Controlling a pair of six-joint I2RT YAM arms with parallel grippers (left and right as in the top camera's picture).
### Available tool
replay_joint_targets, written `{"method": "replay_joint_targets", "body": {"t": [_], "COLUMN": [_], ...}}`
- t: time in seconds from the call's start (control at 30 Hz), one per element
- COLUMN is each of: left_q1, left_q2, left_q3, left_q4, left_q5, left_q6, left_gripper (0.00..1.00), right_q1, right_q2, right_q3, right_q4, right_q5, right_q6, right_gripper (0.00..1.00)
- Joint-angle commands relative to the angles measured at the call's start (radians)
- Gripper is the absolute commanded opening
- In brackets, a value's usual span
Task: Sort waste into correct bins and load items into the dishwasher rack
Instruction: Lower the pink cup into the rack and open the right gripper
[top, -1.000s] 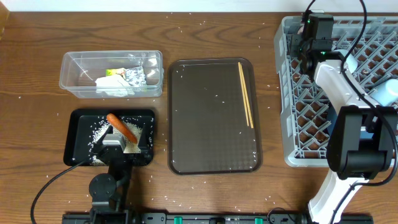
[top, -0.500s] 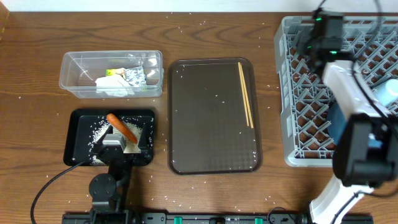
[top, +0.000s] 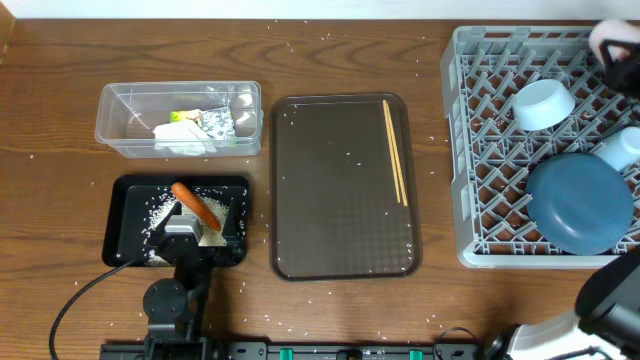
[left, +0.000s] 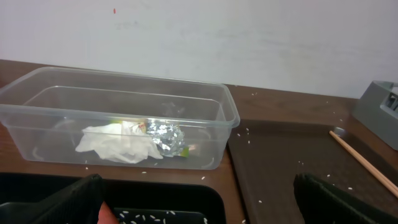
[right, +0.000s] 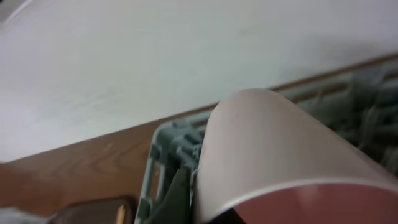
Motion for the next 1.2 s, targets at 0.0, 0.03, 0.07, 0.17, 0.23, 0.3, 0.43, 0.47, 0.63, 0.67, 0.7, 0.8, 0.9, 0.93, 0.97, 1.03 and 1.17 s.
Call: {"method": "replay_joint_targets", "body": {"t": [0.0, 0.03, 0.07, 0.17, 0.23, 0.3, 0.43, 0.47, 0.63, 0.67, 0.7, 0.8, 0.9, 0.93, 0.97, 1.03, 1.17], "left_q1": [-0.004, -0.004, -0.004, -0.004, -0.004, -0.004, -0.004, -0.004, -0.004, -0.004, -0.004, -0.004, -0.004, -0.004, -0.004, -0.004, -0.004], "left_q2": [-0.006, -0.006, -0.006, -0.006, -0.006, -0.006, -0.006, -0.006, -0.006, -0.006, -0.006, -0.006, -0.006, -0.006, -0.006, -0.006, -0.006], "left_q3": [-0.018, -0.018, -0.018, -0.018, -0.018, -0.018, -0.018, -0.018, -0.018, -0.018, -0.018, -0.018, -0.018, -0.018, -0.018, -0.018, -0.018], "left_q4": [-0.032, -0.032, -0.032, -0.032, -0.032, -0.032, -0.032, -0.032, -0.032, -0.032, -0.032, -0.032, -0.032, -0.032, -0.032, -0.032, -0.032], "left_q5": [0.010, 0.010, 0.010, 0.010, 0.010, 0.011, 0.010, 0.011, 0.010, 0.010, 0.010, 0.010, 0.011, 0.010, 0.010, 0.010, 0.010], "left_q6": [0.005, 0.005, 0.005, 0.005, 0.005, 0.005, 0.005, 0.005, 0.005, 0.005, 0.005, 0.005, 0.005, 0.005, 0.005, 0.005, 0.005], "left_gripper": [0.98, 0.98, 0.98, 0.98, 0.98, 0.98, 0.98, 0.97, 0.98, 0.98, 0.98, 0.98, 0.98, 0.98, 0.98, 0.98, 0.98], "right_q1": [-0.037, -0.047, -0.052, -0.058, -0.058, -0.058, -0.058, -0.058, -0.058, -0.058, -0.058, -0.058, -0.058, -0.058, -0.058, -0.058, -0.058], "right_q2": [0.064, 0.082, 0.098, 0.149, 0.183, 0.215, 0.275, 0.288, 0.357, 0.366, 0.375, 0.399, 0.415, 0.419, 0.423, 0.427, 0.429], "right_q3": [0.000, 0.000, 0.000, 0.000, 0.000, 0.000, 0.000, 0.000, 0.000, 0.000, 0.000, 0.000, 0.000, 0.000, 0.000, 0.000, 0.000], "right_q4": [0.005, 0.013, 0.024, 0.066, 0.092, 0.112, 0.151, 0.163, 0.267, 0.289, 0.314, 0.378, 0.423, 0.438, 0.454, 0.475, 0.481], "right_q5": [-0.254, -0.278, -0.299, -0.354, -0.371, -0.372, -0.371, -0.371, -0.371, -0.371, -0.372, -0.371, -0.367, -0.367, -0.367, -0.362, -0.320], "right_q6": [0.032, 0.032, 0.032, 0.032, 0.032, 0.034, 0.033, 0.033, 0.064, 0.076, 0.087, 0.108, 0.107, 0.107, 0.107, 0.107, 0.106], "right_gripper": [0.01, 0.01, 0.01, 0.01, 0.01, 0.01, 0.01, 0.01, 0.01, 0.01, 0.01, 0.01, 0.01, 0.01, 0.01, 0.01, 0.01]}}
